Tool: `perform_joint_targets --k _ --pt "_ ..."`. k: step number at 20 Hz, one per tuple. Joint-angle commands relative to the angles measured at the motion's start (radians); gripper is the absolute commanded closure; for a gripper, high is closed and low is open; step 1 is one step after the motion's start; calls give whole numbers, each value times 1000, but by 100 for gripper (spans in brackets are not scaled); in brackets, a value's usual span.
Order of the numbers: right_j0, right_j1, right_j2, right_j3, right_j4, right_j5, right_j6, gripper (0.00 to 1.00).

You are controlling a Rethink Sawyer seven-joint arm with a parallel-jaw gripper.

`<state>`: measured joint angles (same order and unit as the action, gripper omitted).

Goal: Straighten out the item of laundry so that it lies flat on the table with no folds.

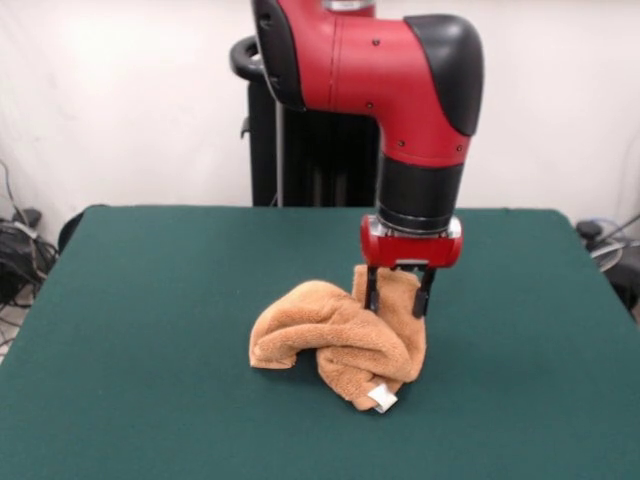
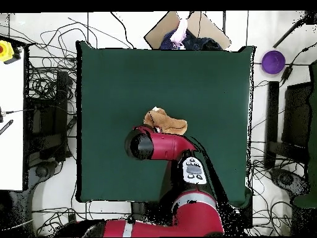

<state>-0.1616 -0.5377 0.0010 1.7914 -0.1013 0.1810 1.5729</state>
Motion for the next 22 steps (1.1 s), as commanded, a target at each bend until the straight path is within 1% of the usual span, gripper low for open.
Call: perform_joint_targets --k 1,6,22 --pt "23 26 12 -52 11 86 130 0" --pt "29 27 11 -66 4 94 116 0" --pt "31 16 8 -44 7 86 125 0"
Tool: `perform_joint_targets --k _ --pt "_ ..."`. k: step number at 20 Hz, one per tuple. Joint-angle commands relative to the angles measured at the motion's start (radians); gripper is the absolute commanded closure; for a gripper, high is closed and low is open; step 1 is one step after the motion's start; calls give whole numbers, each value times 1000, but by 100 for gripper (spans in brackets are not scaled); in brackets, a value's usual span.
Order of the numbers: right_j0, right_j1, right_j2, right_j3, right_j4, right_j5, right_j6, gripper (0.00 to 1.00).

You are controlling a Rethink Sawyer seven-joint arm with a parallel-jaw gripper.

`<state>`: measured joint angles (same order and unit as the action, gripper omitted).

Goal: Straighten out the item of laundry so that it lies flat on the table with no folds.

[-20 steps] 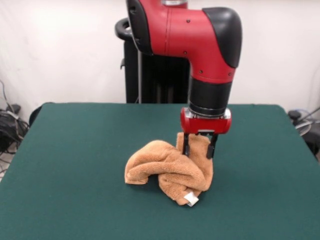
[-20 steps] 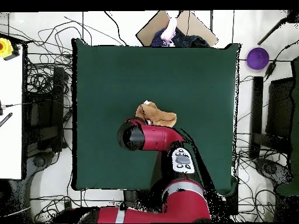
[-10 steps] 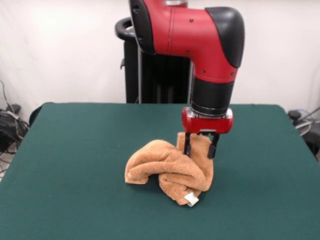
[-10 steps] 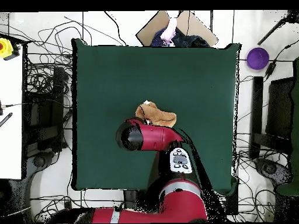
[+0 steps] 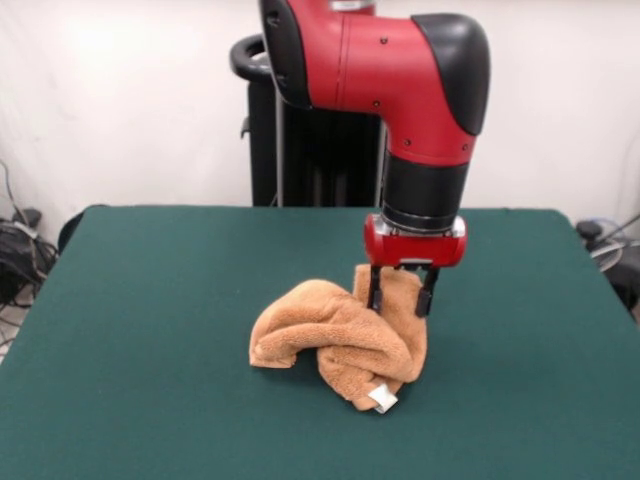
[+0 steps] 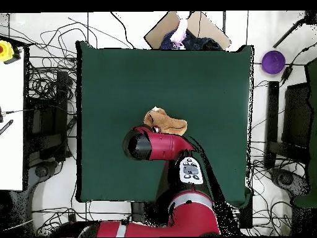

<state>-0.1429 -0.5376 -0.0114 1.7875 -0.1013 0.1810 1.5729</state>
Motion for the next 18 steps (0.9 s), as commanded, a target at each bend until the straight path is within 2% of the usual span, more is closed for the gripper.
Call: perform_joint_targets --k 1,6,7,18 --pt "13 16 21 -39 7 85 125 0" --pt "9 14 25 -32 4 76 125 0" --pt "8 13 26 -30 4 74 125 100" --pt "4 11 30 -27 -7 76 112 100"
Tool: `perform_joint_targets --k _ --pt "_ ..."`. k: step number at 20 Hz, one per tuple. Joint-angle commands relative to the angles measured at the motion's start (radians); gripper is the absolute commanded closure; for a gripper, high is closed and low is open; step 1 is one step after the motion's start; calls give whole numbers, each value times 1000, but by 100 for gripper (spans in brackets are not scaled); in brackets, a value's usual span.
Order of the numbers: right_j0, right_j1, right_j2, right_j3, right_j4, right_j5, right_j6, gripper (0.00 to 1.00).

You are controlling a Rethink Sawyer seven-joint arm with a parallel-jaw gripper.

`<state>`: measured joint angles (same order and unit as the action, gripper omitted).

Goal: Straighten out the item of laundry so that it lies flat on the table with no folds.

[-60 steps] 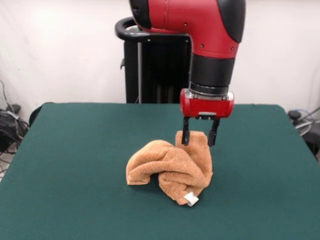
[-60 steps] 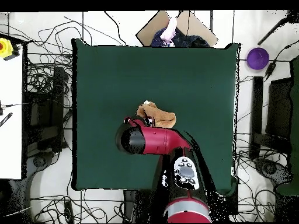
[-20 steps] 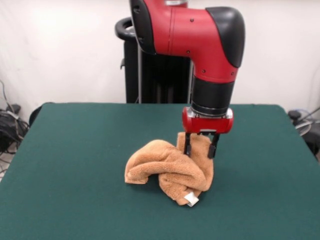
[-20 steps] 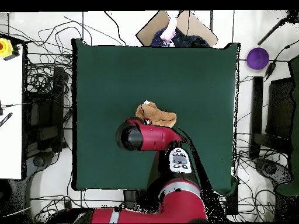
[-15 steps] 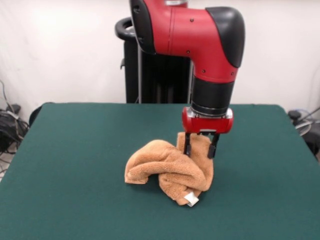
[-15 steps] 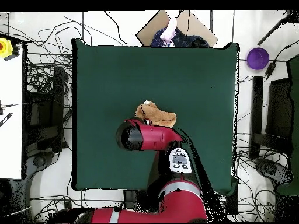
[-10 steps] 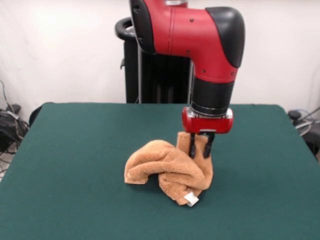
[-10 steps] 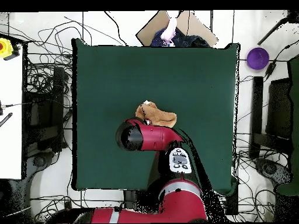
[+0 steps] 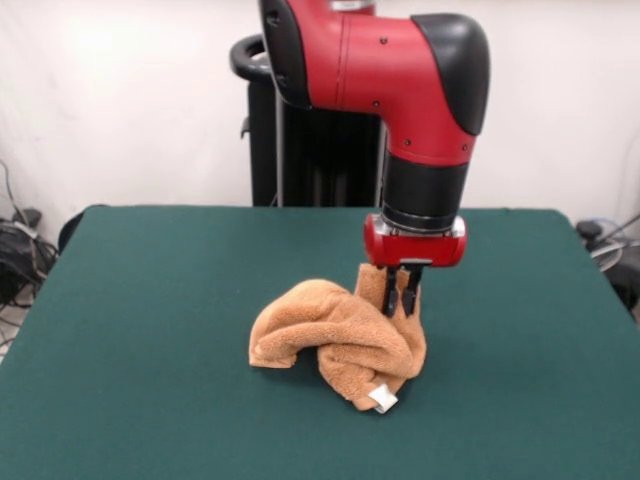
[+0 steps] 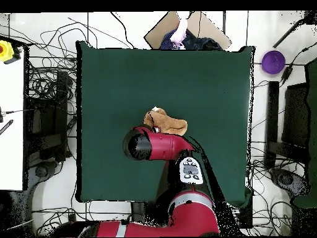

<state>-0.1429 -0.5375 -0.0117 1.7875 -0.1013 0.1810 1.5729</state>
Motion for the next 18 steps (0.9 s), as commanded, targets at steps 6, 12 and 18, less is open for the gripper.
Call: perform_joint_targets --k 6,12,18 --pt "5 12 29 -29 -5 82 112 100" --pt "2 13 35 -25 -7 74 111 100" --pt "-1 -7 40 -1 1 88 118 100"
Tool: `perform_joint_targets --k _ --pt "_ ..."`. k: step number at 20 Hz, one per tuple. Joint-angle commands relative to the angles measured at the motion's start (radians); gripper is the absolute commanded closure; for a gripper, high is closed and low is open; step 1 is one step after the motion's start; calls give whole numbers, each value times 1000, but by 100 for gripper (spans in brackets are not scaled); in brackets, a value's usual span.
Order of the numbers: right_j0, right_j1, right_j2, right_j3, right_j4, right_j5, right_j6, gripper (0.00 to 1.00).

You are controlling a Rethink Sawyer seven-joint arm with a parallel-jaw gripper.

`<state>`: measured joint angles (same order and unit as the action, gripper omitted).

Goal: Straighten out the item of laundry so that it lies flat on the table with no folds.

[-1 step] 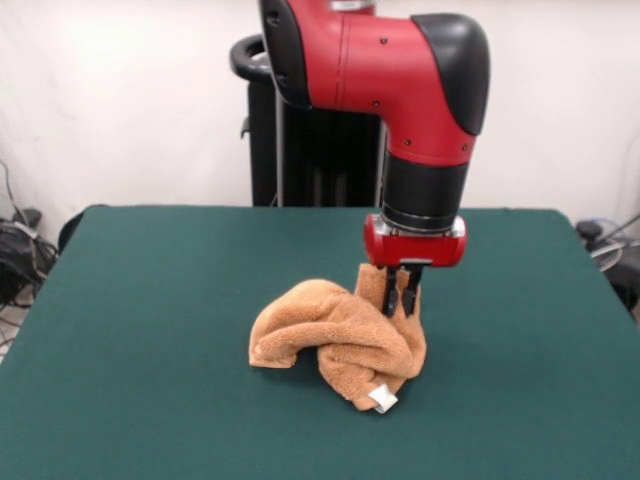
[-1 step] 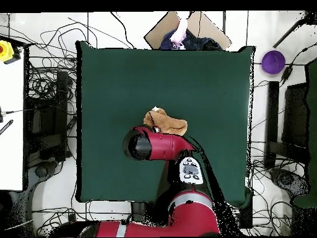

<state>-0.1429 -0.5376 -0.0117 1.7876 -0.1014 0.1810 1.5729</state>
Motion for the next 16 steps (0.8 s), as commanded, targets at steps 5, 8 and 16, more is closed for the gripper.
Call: perform_joint_targets --k 5,8,16 --pt "-4 -85 49 12 35 214 113 100" --pt "-24 -142 75 29 47 290 94 100" --pt "-24 -211 75 39 44 357 110 100"
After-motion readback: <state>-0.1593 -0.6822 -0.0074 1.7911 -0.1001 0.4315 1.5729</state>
